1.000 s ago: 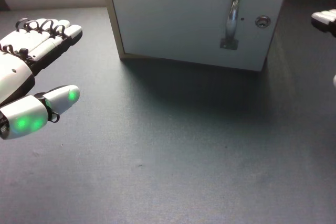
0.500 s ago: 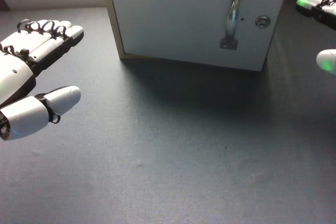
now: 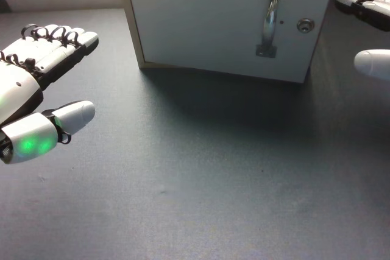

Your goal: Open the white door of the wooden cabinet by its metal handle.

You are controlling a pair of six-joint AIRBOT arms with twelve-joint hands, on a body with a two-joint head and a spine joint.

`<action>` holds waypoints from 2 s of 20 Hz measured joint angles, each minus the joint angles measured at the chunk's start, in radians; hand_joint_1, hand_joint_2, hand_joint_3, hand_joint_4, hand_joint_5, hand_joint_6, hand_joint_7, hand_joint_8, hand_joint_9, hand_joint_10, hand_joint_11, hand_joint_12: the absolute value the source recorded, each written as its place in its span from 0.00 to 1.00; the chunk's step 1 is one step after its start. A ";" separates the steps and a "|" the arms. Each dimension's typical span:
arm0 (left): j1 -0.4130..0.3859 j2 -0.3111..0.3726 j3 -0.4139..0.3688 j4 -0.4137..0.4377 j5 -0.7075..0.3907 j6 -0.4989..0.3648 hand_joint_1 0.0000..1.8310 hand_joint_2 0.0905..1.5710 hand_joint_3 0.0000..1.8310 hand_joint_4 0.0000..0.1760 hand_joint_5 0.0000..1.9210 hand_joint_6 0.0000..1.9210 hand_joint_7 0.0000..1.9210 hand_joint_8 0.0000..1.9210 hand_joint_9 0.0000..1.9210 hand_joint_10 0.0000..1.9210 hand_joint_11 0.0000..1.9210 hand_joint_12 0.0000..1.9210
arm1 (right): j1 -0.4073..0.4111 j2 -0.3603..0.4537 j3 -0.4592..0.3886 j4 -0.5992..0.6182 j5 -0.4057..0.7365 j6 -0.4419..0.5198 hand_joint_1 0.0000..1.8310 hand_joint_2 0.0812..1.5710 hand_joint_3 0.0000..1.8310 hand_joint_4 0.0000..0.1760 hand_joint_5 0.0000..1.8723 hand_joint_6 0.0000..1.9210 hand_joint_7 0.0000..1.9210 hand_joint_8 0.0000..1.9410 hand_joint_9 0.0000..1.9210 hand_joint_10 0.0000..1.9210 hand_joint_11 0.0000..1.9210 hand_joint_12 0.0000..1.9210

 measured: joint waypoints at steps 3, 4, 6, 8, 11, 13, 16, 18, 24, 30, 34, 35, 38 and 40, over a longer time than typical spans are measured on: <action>0.000 0.000 0.000 0.000 0.001 0.000 0.00 0.94 0.00 0.00 0.02 0.00 0.01 0.00 0.01 0.00 0.03 0.01 | 0.019 -0.009 0.015 -0.018 -0.020 0.000 0.00 0.88 0.00 0.00 0.00 0.00 0.00 0.00 0.00 0.00 0.00 0.00; 0.000 -0.001 0.000 0.000 0.003 0.000 0.00 0.94 0.00 0.00 0.02 0.00 0.01 0.00 0.01 0.00 0.03 0.02 | 0.030 -0.012 0.021 -0.014 -0.031 0.000 0.00 0.88 0.00 0.00 0.00 0.00 0.00 0.00 0.00 0.00 0.00 0.00; 0.000 -0.002 0.003 0.003 0.005 -0.003 0.00 0.94 0.00 0.00 0.02 0.00 0.01 0.00 0.01 0.00 0.02 0.01 | 0.040 -0.016 0.029 -0.015 -0.042 0.000 0.00 0.89 0.00 0.00 0.00 0.00 0.00 0.00 0.00 0.00 0.00 0.00; -0.002 -0.009 0.010 0.002 0.007 -0.004 0.00 0.95 0.00 0.00 0.02 0.00 0.01 0.00 0.01 0.00 0.03 0.02 | 0.054 -0.026 0.037 -0.031 -0.058 0.000 0.00 0.88 0.00 0.00 0.00 0.00 0.00 0.00 0.00 0.00 0.00 0.00; -0.002 -0.009 0.010 0.007 0.005 -0.004 0.00 0.95 0.00 0.00 0.02 0.00 0.01 0.00 0.01 0.00 0.03 0.02 | 0.064 -0.030 0.039 -0.046 -0.067 0.000 0.00 0.89 0.00 0.00 0.00 0.00 0.00 0.00 0.00 0.00 0.00 0.00; -0.002 -0.009 0.010 0.006 0.005 -0.004 0.00 0.95 0.00 0.00 0.02 0.00 0.01 0.00 0.01 0.00 0.03 0.02 | 0.069 -0.032 0.040 -0.053 -0.069 0.000 0.00 0.89 0.00 0.00 0.00 0.00 0.00 0.00 0.00 0.00 0.00 0.00; -0.002 -0.009 0.010 0.006 0.005 -0.008 0.01 0.94 0.00 0.00 0.02 0.00 0.02 0.00 0.02 0.00 0.03 0.02 | 0.069 -0.032 0.029 -0.059 -0.068 0.000 0.00 0.89 0.00 0.00 0.00 0.00 0.00 0.00 0.00 0.00 0.00 0.00; -0.002 -0.009 0.010 0.007 0.005 -0.012 0.01 0.94 0.00 0.00 0.03 0.00 0.02 0.00 0.02 0.00 0.03 0.02 | 0.069 -0.027 0.011 -0.062 -0.062 -0.001 0.00 0.88 0.00 0.00 0.00 0.00 0.00 0.00 0.00 0.00 0.01 0.00; 0.004 -0.009 0.010 0.004 -0.003 -0.016 0.01 0.93 0.00 0.00 0.02 0.00 0.02 0.00 0.02 0.00 0.03 0.02 | 0.069 -0.006 -0.037 -0.093 0.003 0.000 0.00 0.90 0.01 0.00 0.00 0.00 0.00 0.00 0.00 0.00 0.02 0.01; 0.010 -0.009 0.010 0.003 -0.007 -0.028 0.03 0.93 0.00 0.00 0.03 0.00 0.03 0.00 0.03 0.00 0.04 0.02 | 0.068 0.028 -0.087 -0.128 0.040 0.000 0.04 0.95 0.01 0.00 0.02 0.00 0.01 0.00 0.00 0.00 0.01 0.00; 0.010 -0.009 0.009 0.003 -0.022 -0.031 0.02 0.93 0.00 0.00 0.02 0.00 0.02 0.00 0.02 0.00 0.03 0.01 | 0.068 0.041 -0.127 -0.169 0.073 0.000 0.16 0.96 0.00 0.00 0.00 0.00 0.00 0.00 0.00 0.00 0.00 0.00; 0.010 -0.009 0.009 0.003 -0.026 -0.032 0.01 0.93 0.00 0.00 0.02 0.00 0.02 0.00 0.03 0.00 0.04 0.02 | 0.068 0.043 -0.137 -0.178 0.086 0.001 0.16 0.96 0.00 0.00 0.00 0.00 0.00 0.00 0.00 0.00 0.00 0.00; 0.012 -0.009 0.007 0.003 -0.029 -0.035 0.00 0.94 0.00 0.00 0.01 0.00 0.01 0.00 0.01 0.00 0.03 0.01 | 0.068 0.047 -0.157 -0.209 0.102 0.011 0.05 0.92 0.00 0.00 0.00 0.00 0.00 0.00 0.00 0.00 0.00 0.00; 0.020 -0.009 0.002 0.000 -0.034 -0.035 0.00 0.94 0.00 0.00 0.02 0.00 0.01 0.00 0.02 0.00 0.04 0.02 | 0.068 0.047 -0.162 -0.230 0.109 0.029 0.00 0.90 0.00 0.00 0.01 0.00 0.00 0.00 0.00 0.00 0.01 0.01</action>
